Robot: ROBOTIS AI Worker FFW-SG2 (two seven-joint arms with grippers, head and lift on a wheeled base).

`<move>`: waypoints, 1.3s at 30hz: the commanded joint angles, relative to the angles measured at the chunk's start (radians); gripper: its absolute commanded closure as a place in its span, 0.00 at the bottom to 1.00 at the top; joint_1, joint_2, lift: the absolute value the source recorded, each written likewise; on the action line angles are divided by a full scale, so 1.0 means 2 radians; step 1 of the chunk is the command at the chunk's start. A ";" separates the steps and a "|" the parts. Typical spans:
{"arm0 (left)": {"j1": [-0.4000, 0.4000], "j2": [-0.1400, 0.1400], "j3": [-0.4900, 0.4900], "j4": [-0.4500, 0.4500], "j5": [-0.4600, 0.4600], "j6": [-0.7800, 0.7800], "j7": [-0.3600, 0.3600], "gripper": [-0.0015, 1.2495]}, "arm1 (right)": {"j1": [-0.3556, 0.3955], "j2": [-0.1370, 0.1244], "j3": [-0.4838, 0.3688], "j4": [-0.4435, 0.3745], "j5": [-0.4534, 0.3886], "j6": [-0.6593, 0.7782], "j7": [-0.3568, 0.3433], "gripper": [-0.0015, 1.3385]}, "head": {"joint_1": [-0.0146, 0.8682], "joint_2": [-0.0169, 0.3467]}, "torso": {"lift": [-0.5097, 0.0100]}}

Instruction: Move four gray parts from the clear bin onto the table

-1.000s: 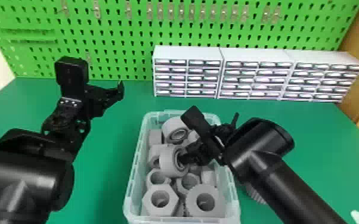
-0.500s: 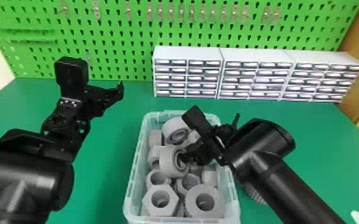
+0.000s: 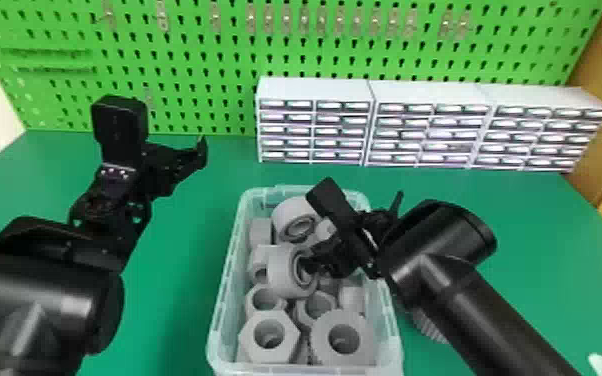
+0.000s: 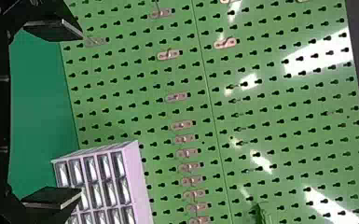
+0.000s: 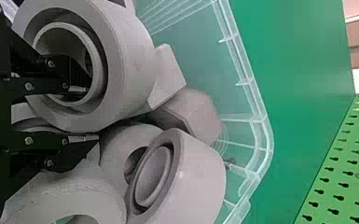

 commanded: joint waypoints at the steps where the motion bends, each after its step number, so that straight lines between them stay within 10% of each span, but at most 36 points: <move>1: 0.002 0.000 0.002 0.000 -0.003 0.001 0.000 0.09 | 0.003 0.000 -0.011 -0.009 0.007 0.000 0.000 0.99 | 0.79 0.12 | 0.89; 39: 0.010 0.000 0.013 -0.002 -0.008 0.005 -0.005 0.09 | 0.106 -0.007 -0.227 -0.267 0.169 0.152 0.000 0.99 | 0.79 0.12 | 0.89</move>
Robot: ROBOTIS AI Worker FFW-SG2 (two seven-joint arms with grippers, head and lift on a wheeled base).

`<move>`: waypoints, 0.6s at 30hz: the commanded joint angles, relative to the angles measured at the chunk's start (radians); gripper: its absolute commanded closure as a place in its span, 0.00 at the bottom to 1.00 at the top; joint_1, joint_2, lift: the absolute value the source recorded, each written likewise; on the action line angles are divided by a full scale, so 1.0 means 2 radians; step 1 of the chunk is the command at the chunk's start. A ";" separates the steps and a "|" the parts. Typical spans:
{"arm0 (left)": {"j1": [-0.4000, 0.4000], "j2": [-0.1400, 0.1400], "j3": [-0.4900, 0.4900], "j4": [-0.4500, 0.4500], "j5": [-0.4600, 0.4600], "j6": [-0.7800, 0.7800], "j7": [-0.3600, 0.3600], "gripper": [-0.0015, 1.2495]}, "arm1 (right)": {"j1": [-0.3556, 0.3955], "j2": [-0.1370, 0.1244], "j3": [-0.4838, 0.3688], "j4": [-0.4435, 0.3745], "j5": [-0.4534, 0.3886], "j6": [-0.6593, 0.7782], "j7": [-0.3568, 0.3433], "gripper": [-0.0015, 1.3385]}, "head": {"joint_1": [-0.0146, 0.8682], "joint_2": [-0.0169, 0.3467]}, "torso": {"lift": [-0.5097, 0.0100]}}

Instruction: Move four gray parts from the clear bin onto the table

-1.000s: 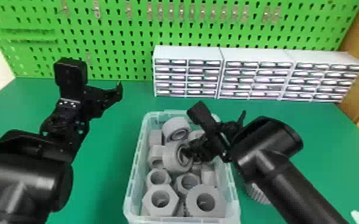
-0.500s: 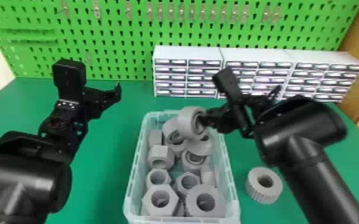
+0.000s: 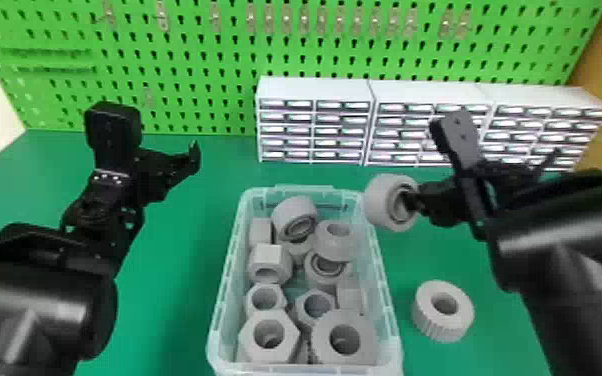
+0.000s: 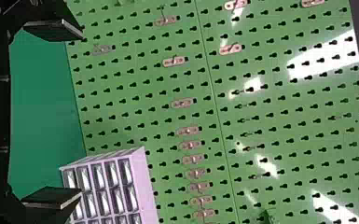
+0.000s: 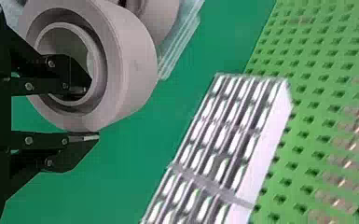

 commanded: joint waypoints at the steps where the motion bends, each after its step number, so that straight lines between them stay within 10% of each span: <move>1: 0.000 0.000 0.002 -0.001 0.000 0.006 -0.004 0.09 | 0.017 0.000 -0.026 -0.010 0.016 0.024 0.000 0.99 | 0.79 0.12 | 0.89; 18: -0.003 0.000 0.000 -0.001 -0.007 0.015 -0.019 0.09 | 0.055 0.007 -0.106 -0.028 0.130 0.198 0.000 0.99 | 0.79 0.12 | 0.89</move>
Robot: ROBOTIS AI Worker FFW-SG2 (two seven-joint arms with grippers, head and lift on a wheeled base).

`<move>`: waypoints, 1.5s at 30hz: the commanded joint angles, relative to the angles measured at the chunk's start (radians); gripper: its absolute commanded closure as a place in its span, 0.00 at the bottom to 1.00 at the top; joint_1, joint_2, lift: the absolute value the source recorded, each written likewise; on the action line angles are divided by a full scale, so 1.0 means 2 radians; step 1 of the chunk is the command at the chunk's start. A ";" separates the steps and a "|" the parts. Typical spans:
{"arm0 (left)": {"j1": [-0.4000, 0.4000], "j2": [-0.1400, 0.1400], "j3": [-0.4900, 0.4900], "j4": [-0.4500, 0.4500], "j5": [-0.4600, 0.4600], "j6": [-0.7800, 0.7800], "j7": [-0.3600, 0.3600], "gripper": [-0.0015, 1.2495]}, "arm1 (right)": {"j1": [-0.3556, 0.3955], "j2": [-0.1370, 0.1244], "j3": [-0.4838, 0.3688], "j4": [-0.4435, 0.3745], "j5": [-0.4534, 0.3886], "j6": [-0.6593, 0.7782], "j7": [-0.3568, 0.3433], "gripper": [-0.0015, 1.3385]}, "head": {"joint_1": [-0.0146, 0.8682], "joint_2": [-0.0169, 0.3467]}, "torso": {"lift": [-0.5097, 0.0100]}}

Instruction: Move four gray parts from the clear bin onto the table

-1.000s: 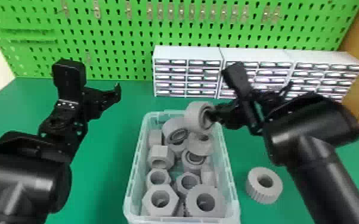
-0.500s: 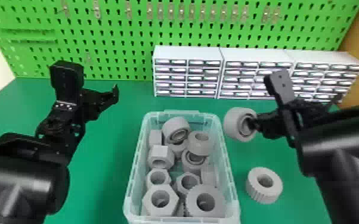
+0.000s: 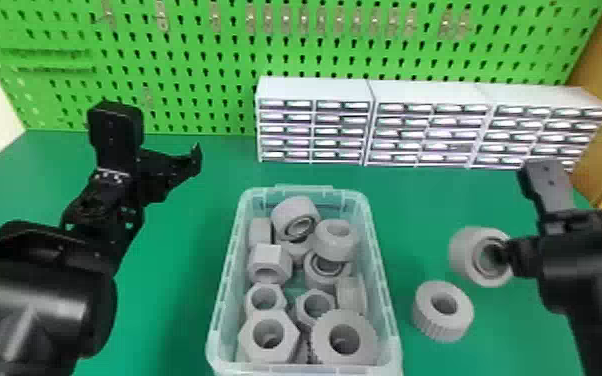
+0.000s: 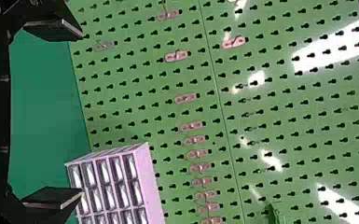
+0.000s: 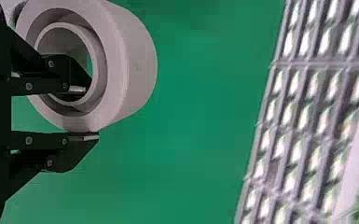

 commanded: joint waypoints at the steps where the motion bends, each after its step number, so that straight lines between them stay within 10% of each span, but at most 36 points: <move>1: -0.001 0.000 0.000 0.000 -0.001 0.002 -0.002 0.09 | 0.006 0.001 -0.018 0.000 0.027 0.046 0.000 0.99 | 0.79 0.12 | 0.89; 16: -0.007 -0.001 -0.007 0.000 -0.010 0.011 -0.017 0.09 | 0.019 0.001 -0.068 0.036 0.081 0.053 0.000 0.99 | 0.79 0.12 | 0.89; 45: -0.010 -0.002 -0.009 0.001 -0.011 0.012 -0.018 0.10 | -0.007 0.005 -0.068 0.129 0.024 0.010 0.000 0.96 | 0.79 0.12 | 0.89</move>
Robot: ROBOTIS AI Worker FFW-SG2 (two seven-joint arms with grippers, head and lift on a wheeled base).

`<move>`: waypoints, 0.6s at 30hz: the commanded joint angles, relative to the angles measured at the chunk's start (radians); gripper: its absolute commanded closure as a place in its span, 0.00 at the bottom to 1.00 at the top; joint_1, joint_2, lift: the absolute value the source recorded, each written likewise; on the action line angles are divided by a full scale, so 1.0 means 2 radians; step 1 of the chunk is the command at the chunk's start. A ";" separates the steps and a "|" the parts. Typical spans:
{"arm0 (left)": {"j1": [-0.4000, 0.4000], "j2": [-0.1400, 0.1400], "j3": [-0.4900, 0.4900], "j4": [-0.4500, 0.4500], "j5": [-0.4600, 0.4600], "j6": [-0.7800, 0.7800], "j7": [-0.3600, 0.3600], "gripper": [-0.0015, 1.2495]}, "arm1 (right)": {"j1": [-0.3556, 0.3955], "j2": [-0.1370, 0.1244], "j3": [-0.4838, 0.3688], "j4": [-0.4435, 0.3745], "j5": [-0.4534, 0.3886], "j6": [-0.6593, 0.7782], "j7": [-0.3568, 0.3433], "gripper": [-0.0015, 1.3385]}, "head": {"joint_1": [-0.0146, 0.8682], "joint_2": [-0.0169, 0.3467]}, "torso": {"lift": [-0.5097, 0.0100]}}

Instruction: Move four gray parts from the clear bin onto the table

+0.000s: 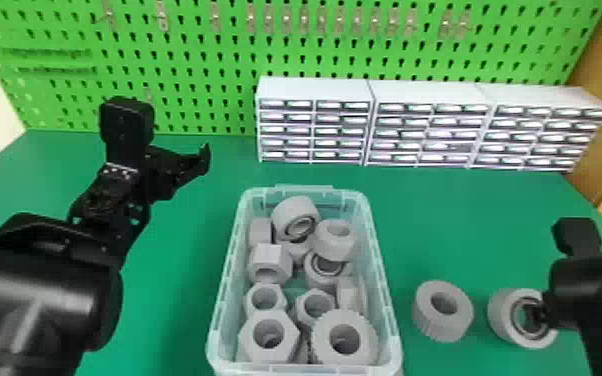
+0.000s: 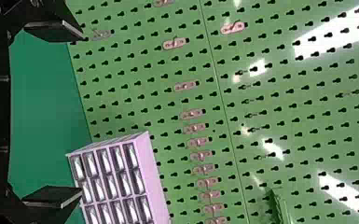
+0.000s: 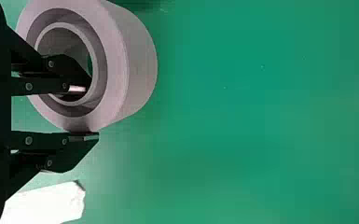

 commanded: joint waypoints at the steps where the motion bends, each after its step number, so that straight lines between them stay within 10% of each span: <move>1: 0.000 -0.001 0.001 0.000 -0.001 0.000 0.000 0.10 | -0.002 0.000 0.001 0.006 -0.006 -0.011 0.000 0.96 | 0.79 0.12 | 0.89; 8: 0.000 -0.001 0.001 0.000 -0.001 0.000 0.000 0.10 | -0.002 0.000 0.007 0.008 -0.006 -0.016 0.000 0.91 | 0.79 0.12 | 0.89; 13: 0.000 -0.001 0.001 0.000 -0.001 0.000 0.000 0.10 | -0.002 0.000 -0.005 0.012 -0.024 -0.017 0.000 0.56 | 0.79 0.12 | 0.89; 18: 0.000 -0.001 0.001 0.000 -0.001 0.000 0.000 0.10 | -0.002 -0.001 0.001 0.013 -0.016 -0.018 0.000 0.45 | 0.79 0.12 | 0.89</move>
